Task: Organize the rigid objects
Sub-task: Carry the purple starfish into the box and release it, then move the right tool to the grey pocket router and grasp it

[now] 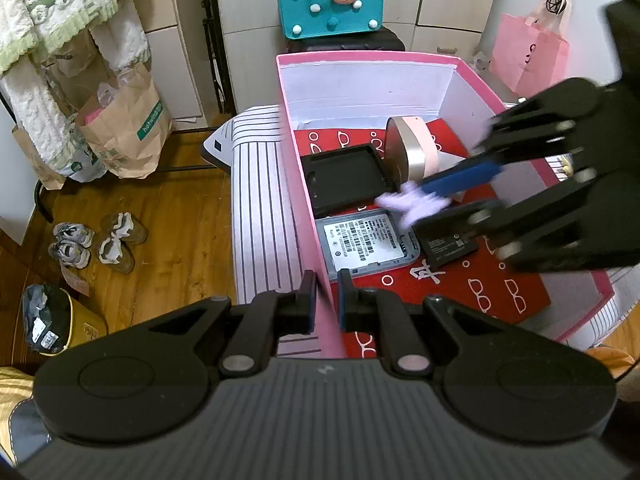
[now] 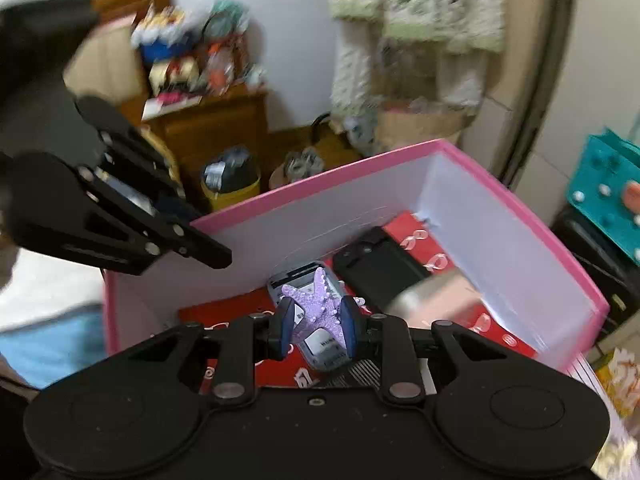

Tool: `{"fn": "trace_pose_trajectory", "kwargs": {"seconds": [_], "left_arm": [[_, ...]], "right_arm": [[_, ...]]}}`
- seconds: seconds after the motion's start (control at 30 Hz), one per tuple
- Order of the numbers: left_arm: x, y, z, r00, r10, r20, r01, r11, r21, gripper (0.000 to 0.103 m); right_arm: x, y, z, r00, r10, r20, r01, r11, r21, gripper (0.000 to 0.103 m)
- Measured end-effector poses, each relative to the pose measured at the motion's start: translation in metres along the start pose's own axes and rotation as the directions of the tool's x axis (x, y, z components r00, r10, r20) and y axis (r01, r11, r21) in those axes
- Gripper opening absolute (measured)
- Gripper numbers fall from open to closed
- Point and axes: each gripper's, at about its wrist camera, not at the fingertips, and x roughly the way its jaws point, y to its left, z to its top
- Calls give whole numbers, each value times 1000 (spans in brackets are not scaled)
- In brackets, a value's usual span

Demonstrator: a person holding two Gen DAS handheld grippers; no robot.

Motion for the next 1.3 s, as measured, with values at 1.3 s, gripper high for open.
{"fn": "trace_pose_trajectory", "kwargs": {"seconds": [1.3], "left_arm": [[0, 6, -2, 999, -35, 9, 35, 999, -10, 11]], "right_arm": [[-141, -78, -154, 903, -429, -10, 347, 718, 603, 48]]}}
